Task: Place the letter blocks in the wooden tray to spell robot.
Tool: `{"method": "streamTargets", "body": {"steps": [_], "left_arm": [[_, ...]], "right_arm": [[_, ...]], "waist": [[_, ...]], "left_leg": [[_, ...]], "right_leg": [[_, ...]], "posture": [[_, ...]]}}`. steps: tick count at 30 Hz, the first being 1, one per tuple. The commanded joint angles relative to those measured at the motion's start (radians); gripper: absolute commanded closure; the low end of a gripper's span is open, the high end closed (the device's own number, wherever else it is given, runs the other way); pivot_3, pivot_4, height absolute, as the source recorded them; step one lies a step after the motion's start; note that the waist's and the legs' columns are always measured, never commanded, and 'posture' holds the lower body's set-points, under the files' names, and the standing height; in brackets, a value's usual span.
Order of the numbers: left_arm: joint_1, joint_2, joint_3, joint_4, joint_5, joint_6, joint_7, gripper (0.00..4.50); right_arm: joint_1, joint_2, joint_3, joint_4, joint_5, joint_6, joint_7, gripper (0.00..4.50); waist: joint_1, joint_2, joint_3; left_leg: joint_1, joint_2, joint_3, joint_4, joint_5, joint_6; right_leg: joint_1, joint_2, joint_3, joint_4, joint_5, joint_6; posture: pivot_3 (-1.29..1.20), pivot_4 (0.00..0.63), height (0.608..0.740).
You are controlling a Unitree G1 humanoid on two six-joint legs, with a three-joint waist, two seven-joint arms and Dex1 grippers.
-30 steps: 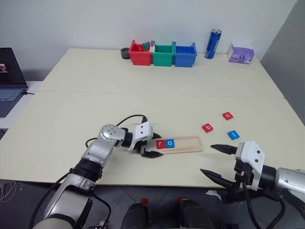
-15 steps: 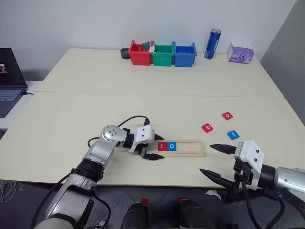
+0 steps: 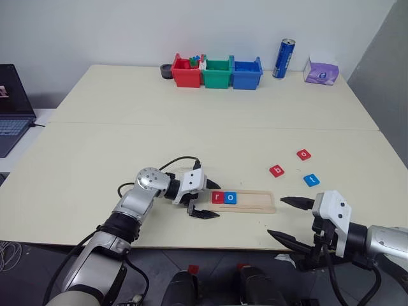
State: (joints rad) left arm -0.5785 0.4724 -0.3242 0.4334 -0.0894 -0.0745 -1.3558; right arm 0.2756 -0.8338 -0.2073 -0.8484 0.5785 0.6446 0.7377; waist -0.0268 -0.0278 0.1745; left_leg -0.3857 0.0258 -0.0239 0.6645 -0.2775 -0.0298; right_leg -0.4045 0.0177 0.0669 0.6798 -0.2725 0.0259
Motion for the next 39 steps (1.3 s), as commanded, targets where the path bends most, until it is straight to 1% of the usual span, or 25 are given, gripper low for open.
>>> {"method": "streamTargets", "body": {"steps": [1, 5, 8, 12, 15, 20, 26, 32, 39], "left_arm": [[-0.014, -0.001, 0.024, 0.01, -0.009, -0.031, 0.006, 0.01], [-0.006, 0.02, 0.069, -0.008, -0.043, -0.023, 0.011, 0.01], [0.014, 0.058, 0.101, -0.056, -0.067, 0.008, 0.009, 0.01], [0.057, 0.116, 0.17, -0.15, -0.138, 0.088, 0.005, 0.01], [0.095, 0.149, 0.208, -0.201, -0.178, 0.136, 0.008, 0.01], [0.163, 0.19, 0.245, -0.265, -0.213, 0.186, 0.015, 0.01], [0.211, 0.228, 0.239, -0.309, -0.22, 0.181, -0.023, 0.01], [0.215, 0.237, 0.248, -0.335, -0.244, 0.201, -0.031, 0.01], [0.242, 0.238, 0.257, -0.346, -0.246, 0.185, -0.028, 0.01]], "right_arm": [[0.0, -0.016, -0.017, -0.019, 0.015, 0.012, 0.005, 0.0], [-0.006, -0.021, -0.055, -0.014, 0.044, 0.041, 0.003, 0.0], [-0.015, -0.015, -0.084, -0.005, 0.054, 0.055, -0.012, 0.0], [-0.052, 0.032, -0.102, 0.027, 0.081, 0.081, -0.072, 0.0], [-0.107, 0.071, -0.062, 0.063, 0.068, 0.112, -0.139, 0.0], [-0.292, 0.171, 0.092, 0.207, -0.078, 0.132, -0.311, 0.0], [-0.476, 0.242, 0.236, 0.428, -0.202, 0.143, -0.364, 0.0], [-0.584, 0.3, 0.258, 0.6, -0.256, 0.131, -0.369, 0.0], [-0.62, 0.335, 0.251, 0.709, -0.29, 0.139, -0.36, 0.0]], "waist": [[0.0, 0.0, 0.0], [0.0, 0.0, 0.0], [0.0, 0.0, 0.0], [-0.003, 0.0, 0.0], [-0.003, 0.0, 0.0], [-0.006, 0.0, 0.0], [-0.005, 0.0, 0.001], [-0.003, 0.0, 0.001], [-0.005, 0.0, 0.001]], "left_leg": [[0.0, 0.0, 0.0, 0.0, 0.0, 0.0], [0.0, 0.0, 0.0, 0.0, 0.0, 0.0], [0.0, 0.0, 0.0, 0.0, 0.0, 0.0], [0.0, 0.002, 0.0, 0.0, 0.0, 0.0], [0.0, 0.002, 0.0, 0.0, 0.0, 0.0], [0.001, 0.002, 0.0, 0.0, 0.0, 0.0], [0.0, 0.002, 0.001, -0.001, 0.0, 0.0], [-0.001, 0.002, 0.001, -0.001, 0.0, 0.0], [-0.001, 0.002, 0.001, -0.001, 0.0, 0.0]], "right_leg": [[0.0, 0.0, 0.0, 0.0, 0.0, 0.0], [0.0, 0.0, 0.0, 0.0, 0.0, 0.0], [0.0, 0.0, 0.0, 0.0, 0.0, 0.0], [0.0, 0.0, 0.0, 0.0, 0.0, 0.0], [0.0, 0.0, 0.0, 0.001, 0.0, 0.0], [0.0, 0.0, 0.002, 0.001, 0.0, 0.0], [-0.002, 0.0, 0.002, 0.001, 0.0, -0.001], [-0.002, -0.001, 0.001, 0.0, 0.001, -0.003], [-0.003, -0.001, 0.001, 0.001, 0.003, -0.005]], "posture": [[0.0, 0.15, 0.74], [0.0, 0.15, 0.74], [0.0, 0.15, 0.74], [0.0, 0.15, 0.74], [0.0, 0.15, 0.74], [0.0, 0.15, 0.74], [0.0, 0.15, 0.74], [0.0, 0.15, 0.74], [0.0, 0.15, 0.74]]}}
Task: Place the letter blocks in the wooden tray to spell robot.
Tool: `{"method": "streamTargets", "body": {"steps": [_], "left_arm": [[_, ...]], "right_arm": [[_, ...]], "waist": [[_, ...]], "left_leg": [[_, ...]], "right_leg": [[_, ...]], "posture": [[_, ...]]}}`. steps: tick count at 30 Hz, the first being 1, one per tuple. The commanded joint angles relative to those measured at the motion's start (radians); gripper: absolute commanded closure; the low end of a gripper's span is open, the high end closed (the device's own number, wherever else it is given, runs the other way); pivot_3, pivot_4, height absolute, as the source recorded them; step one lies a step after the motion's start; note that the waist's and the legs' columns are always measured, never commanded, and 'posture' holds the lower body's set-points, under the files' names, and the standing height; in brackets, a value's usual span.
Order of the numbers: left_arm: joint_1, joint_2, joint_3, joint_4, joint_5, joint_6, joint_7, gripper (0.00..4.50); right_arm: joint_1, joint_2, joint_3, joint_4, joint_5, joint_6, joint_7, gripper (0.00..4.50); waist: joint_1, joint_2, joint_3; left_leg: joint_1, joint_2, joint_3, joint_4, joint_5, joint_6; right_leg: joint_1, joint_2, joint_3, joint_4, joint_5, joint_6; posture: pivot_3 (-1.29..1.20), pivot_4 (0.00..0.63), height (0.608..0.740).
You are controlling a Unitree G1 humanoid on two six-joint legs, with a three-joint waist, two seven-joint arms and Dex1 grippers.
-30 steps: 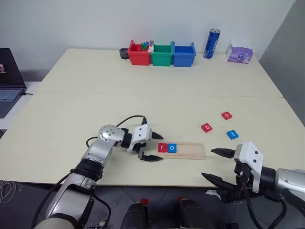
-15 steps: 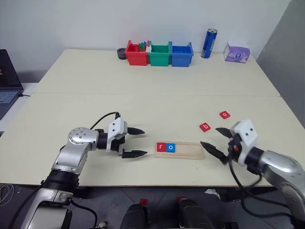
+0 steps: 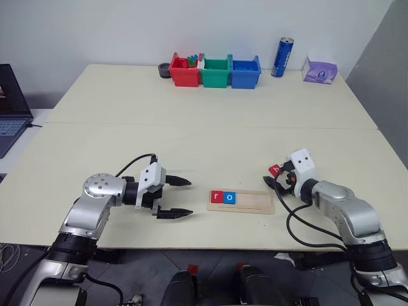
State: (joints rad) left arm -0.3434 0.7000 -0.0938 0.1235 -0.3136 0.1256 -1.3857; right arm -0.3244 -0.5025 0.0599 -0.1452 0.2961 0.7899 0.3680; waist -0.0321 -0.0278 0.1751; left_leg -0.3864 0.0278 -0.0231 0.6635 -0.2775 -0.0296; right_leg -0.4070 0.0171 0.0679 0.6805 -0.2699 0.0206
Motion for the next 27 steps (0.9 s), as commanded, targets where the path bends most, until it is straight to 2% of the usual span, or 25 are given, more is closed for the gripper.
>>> {"method": "streamTargets", "body": {"steps": [1, 3, 10, 13, 18, 21, 27], "left_arm": [[0.012, 0.01, 0.028, -0.034, -0.02, -0.024, 0.003, 0.0], [0.021, 0.01, 0.028, -0.024, -0.007, -0.051, 0.006, 0.0], [0.023, 0.002, 0.016, -0.007, 0.012, -0.108, 0.018, 0.0], [0.024, 0.002, 0.009, -0.016, 0.011, -0.104, 0.023, 0.0], [0.039, 0.01, 0.002, -0.042, 0.006, -0.096, 0.017, 0.0], [0.042, 0.004, -0.004, -0.061, -0.002, -0.092, 0.016, 0.0], [0.034, 0.0, -0.016, -0.07, -0.01, -0.089, 0.001, 0.0]], "right_arm": [[-0.02, 0.006, -0.018, 0.011, -0.008, -0.005, 0.014, 0.18], [-0.021, 0.013, -0.019, 0.021, -0.008, -0.004, 0.016, 0.62], [-0.029, 0.028, -0.002, 0.046, -0.041, -0.019, 0.004, 3.01], [-0.021, 0.016, -0.023, 0.003, -0.06, -0.02, -0.017, 3.04], [0.119, 0.0, -0.13, -0.292, -0.032, 0.078, -0.07, 3.04], [0.275, 0.032, -0.17, -0.501, -0.036, 0.149, -0.128, 3.04], [0.454, 0.187, -0.176, -0.641, -0.106, 0.228, -0.306, 3.04]], "waist": [[0.0, 0.0, 0.0], [0.0, 0.0, 0.0], [0.0, 0.0, 0.0], [0.0, 0.0, 0.0], [0.004, 0.001, 0.0], [0.005, 0.001, 0.0], [-0.002, 0.002, -0.001]], "left_leg": [[0.0, 0.0, 0.0, 0.0, 0.0, 0.0], [0.0, 0.0, 0.0, 0.0, 0.0, 0.0], [0.0, 0.0, 0.0, 0.0, 0.0, 0.0], [0.0, 0.0, 0.0, 0.0, 0.0, 0.0], [-0.003, 0.0, -0.002, 0.0, 0.0, 0.0], [-0.007, 0.0, -0.004, 0.0, 0.0, 0.0], [-0.006, 0.001, -0.003, 0.0, 0.0, 0.0]], "right_leg": [[0.0, 0.0, 0.0, 0.0, 0.0, 0.0], [0.0, 0.0, 0.0, 0.0, 0.0, 0.0], [0.0, 0.0, 0.0, 0.0, 0.0, 0.0], [0.0, 0.0, 0.0, 0.0, 0.0, 0.0], [-0.001, -0.001, 0.0, 0.0, 0.0, 0.0], [-0.004, -0.001, -0.001, 0.0, 0.0, 0.0], [-0.004, -0.001, 0.0, 0.001, -0.003, 0.004]], "posture": [[0.0, 0.15, 0.74], [0.0, 0.15, 0.74], [0.0, 0.15, 0.74], [0.0, 0.15, 0.74], [0.0, 0.15, 0.74], [0.0, 0.15, 0.74], [0.0, 0.15, 0.74]]}}
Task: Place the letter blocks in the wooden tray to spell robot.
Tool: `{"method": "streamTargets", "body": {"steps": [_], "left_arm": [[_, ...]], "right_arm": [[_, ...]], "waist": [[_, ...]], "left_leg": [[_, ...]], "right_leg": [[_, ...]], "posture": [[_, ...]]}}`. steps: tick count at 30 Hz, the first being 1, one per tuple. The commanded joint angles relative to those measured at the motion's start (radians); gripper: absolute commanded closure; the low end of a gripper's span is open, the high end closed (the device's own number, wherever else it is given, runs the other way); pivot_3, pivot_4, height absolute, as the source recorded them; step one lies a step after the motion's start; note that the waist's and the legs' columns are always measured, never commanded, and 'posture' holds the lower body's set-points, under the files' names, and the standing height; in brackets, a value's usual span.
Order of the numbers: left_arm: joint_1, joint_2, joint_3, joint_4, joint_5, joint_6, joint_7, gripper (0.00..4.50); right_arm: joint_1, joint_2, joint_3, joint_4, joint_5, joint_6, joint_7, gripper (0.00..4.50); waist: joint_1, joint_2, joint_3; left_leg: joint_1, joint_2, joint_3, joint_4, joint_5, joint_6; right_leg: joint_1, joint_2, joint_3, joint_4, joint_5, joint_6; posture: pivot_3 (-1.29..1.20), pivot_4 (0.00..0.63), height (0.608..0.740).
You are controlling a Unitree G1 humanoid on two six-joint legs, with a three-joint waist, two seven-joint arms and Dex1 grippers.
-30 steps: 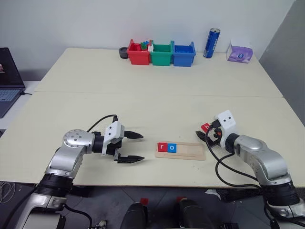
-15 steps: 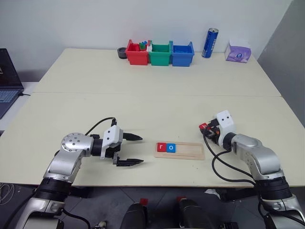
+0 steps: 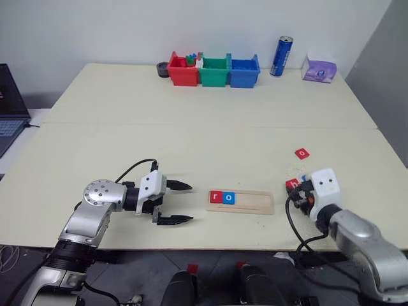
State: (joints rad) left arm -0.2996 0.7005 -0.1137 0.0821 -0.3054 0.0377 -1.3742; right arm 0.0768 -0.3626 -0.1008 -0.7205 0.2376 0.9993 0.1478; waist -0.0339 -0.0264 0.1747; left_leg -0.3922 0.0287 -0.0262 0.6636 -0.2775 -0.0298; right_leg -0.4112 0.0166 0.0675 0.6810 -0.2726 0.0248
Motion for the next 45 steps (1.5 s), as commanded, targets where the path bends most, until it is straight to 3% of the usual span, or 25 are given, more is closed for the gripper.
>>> {"method": "streamTargets", "body": {"steps": [1, 9, 17, 19, 22, 26, 30, 33, 38, 45], "left_arm": [[-0.014, -0.002, 0.003, -0.028, -0.02, 0.001, -0.012, 0.0], [-0.039, -0.004, -0.011, -0.005, -0.008, -0.012, -0.037, 0.0], [-0.028, -0.001, -0.018, -0.012, 0.001, -0.015, -0.032, 0.0], [-0.028, -0.001, -0.018, -0.009, 0.004, -0.019, -0.032, 0.0], [-0.03, -0.004, -0.018, -0.001, 0.008, -0.025, -0.03, 0.0], [-0.03, -0.013, -0.019, 0.009, 0.013, -0.036, -0.026, 0.0], [-0.029, -0.021, -0.023, 0.012, 0.019, -0.044, -0.025, 0.0], [-0.034, -0.024, -0.025, 0.016, 0.021, -0.045, -0.025, 0.0], [-0.044, -0.04, -0.031, 0.024, 0.037, -0.058, -0.003, 0.0], [-0.032, -0.038, -0.032, 0.016, 0.036, -0.061, -0.004, 0.0]], "right_arm": [[0.072, 0.077, -0.014, -0.072, -0.055, 0.025, -0.107, 3.04], [0.141, 0.236, -0.004, -0.039, -0.062, 0.013, -0.174, 3.04], [0.086, 0.302, -0.059, -0.096, -0.051, 0.007, -0.188, 0.24], [0.039, 0.287, -0.086, -0.126, -0.051, 0.016, -0.185, 0.05], [-0.029, 0.202, -0.124, -0.142, -0.033, 0.043, -0.124, 0.05], [-0.099, -0.051, -0.211, -0.071, 0.133, 0.093, 0.167, 0.05], [-0.023, -0.412, -0.18, 0.005, 0.181, -0.076, 0.543, 0.05], [0.039, -0.573, -0.12, 0.069, 0.161, -0.225, 0.718, 0.05], [-0.036, -0.642, 0.011, 0.271, 0.053, -0.448, 0.801, 0.05], [-0.171, -0.636, 0.094, 0.47, 0.016, -0.538, 0.871, 0.05]], "waist": [[0.0, 0.0, 0.0], [0.001, -0.001, -0.001], [0.001, -0.002, -0.002], [0.001, -0.001, -0.001], [0.001, -0.001, -0.001], [0.001, 0.0, -0.001], [0.003, 0.001, 0.0], [0.003, -0.001, 0.0], [-0.002, -0.001, 0.0], [0.002, -0.002, 0.001]], "left_leg": [[0.001, 0.0, 0.0, 0.0, 0.0, 0.0], [0.003, 0.0, 0.002, 0.0, 0.0, 0.0], [0.003, 0.0, 0.001, 0.0, 0.0, 0.0], [0.003, 0.0, 0.001, 0.0, 0.0, 0.0], [0.003, -0.001, 0.001, 0.0, 0.0, 0.0], [0.002, -0.001, 0.002, 0.0, 0.0, 0.0], [0.002, -0.002, 0.003, 0.0, 0.0, 0.0], [0.002, -0.002, 0.002, 0.0, 0.0, 0.001], [0.004, -0.002, 0.003, 0.001, 0.0, 0.0], [0.006, -0.001, 0.004, 0.001, 0.0, 0.0]], "right_leg": [[0.001, 0.0, 0.0, 0.0, 0.0, 0.0], [0.002, 0.0, 0.0, 0.0, 0.0, 0.0], [0.002, 0.0, 0.001, 0.0, 0.0, 0.0], [0.002, 0.0, 0.001, 0.0, 0.0, 0.0], [0.001, 0.0, 0.002, 0.0, 0.0, 0.0], [0.001, 0.0, 0.001, -0.001, 0.0, 0.0], [0.002, 0.0, -0.001, -0.002, 0.0, 0.0], [0.002, 0.001, -0.002, -0.002, -0.001, 0.0], [0.003, 0.002, 0.0, -0.001, 0.0, 0.0], [0.005, 0.001, 0.001, -0.001, 0.0, 0.0]], "posture": [[0.0, 0.15, 0.74], [0.0, 0.15, 0.74], [0.0, 0.15, 0.74], [0.0, 0.15, 0.74], [0.0, 0.15, 0.74], [0.0, 0.15, 0.74], [0.0, 0.15, 0.74], [0.0, 0.15, 0.74], [0.0, 0.15, 0.74], [0.0, 0.15, 0.74]]}}
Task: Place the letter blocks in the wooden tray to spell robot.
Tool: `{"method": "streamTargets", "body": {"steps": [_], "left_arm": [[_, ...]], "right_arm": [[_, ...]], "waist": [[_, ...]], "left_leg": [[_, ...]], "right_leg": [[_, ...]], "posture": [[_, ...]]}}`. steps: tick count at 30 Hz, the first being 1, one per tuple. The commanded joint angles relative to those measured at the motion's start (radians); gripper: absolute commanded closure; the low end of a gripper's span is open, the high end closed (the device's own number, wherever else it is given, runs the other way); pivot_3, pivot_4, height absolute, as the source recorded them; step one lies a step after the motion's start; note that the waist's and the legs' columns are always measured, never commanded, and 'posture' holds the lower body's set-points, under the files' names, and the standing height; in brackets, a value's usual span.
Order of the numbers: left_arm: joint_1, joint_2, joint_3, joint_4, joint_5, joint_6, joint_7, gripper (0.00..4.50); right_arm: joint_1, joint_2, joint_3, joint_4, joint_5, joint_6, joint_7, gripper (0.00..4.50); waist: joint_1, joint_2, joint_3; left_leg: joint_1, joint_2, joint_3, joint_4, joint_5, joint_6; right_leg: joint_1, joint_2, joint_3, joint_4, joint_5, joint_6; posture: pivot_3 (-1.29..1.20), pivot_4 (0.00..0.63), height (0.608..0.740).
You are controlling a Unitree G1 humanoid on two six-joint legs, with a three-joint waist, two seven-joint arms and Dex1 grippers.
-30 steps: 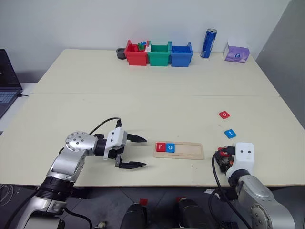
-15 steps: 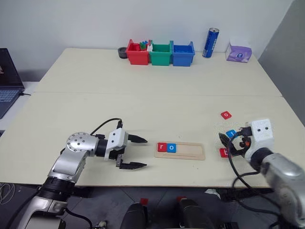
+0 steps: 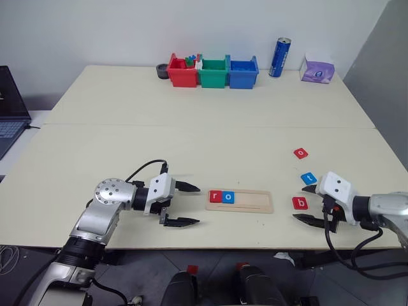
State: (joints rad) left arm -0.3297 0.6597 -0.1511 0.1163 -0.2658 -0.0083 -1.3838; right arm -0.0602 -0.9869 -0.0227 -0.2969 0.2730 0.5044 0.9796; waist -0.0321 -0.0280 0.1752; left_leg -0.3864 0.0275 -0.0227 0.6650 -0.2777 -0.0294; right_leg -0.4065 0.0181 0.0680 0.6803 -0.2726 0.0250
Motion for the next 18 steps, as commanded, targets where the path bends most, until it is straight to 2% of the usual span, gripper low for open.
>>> {"method": "streamTargets", "body": {"steps": [1, 9, 15, 18], "left_arm": [[-0.001, 0.003, 0.005, -0.018, -0.003, -0.016, 0.006, 0.0], [0.001, -0.003, 0.016, -0.011, -0.013, -0.024, 0.01, 0.0], [0.01, 0.001, 0.019, -0.016, -0.018, -0.024, 0.016, 0.0], [0.017, 0.009, 0.021, -0.02, -0.018, -0.014, 0.025, 0.0]], "right_arm": [[-0.046, -0.015, 0.029, 0.066, -0.026, -0.054, 0.054, 0.05], [-0.146, 0.013, 0.109, 0.195, -0.038, -0.053, 0.128, 0.05], [-0.166, 0.032, 0.129, 0.237, -0.054, -0.059, 0.143, 2.05], [-0.163, 0.023, 0.104, 0.196, -0.026, -0.034, 0.159, 3.13]], "waist": [[0.0, 0.0, 0.0], [0.001, 0.0, 0.0], [0.001, 0.0, 0.0], [0.001, 0.0, 0.0]], "left_leg": [[0.0, 0.0, 0.0, 0.0, 0.0, 0.0], [0.0, 0.0, 0.0, 0.0, 0.0, 0.0], [0.0, 0.0, 0.0, 0.0, 0.0, 0.0], [0.0, 0.0, 0.0, 0.0, 0.0, 0.0]], "right_leg": [[0.0, 0.0, 0.0, 0.0, 0.0, 0.0], [0.0, -0.001, 0.0, 0.0, 0.0, -0.001], [0.0, -0.001, 0.0, 0.0, 0.002, -0.003], [0.0, -0.001, 0.0, 0.0, 0.002, -0.004]], "posture": [[0.0, 0.15, 0.74], [0.0, 0.15, 0.74], [0.0, 0.15, 0.74], [0.0, 0.15, 0.74]]}}
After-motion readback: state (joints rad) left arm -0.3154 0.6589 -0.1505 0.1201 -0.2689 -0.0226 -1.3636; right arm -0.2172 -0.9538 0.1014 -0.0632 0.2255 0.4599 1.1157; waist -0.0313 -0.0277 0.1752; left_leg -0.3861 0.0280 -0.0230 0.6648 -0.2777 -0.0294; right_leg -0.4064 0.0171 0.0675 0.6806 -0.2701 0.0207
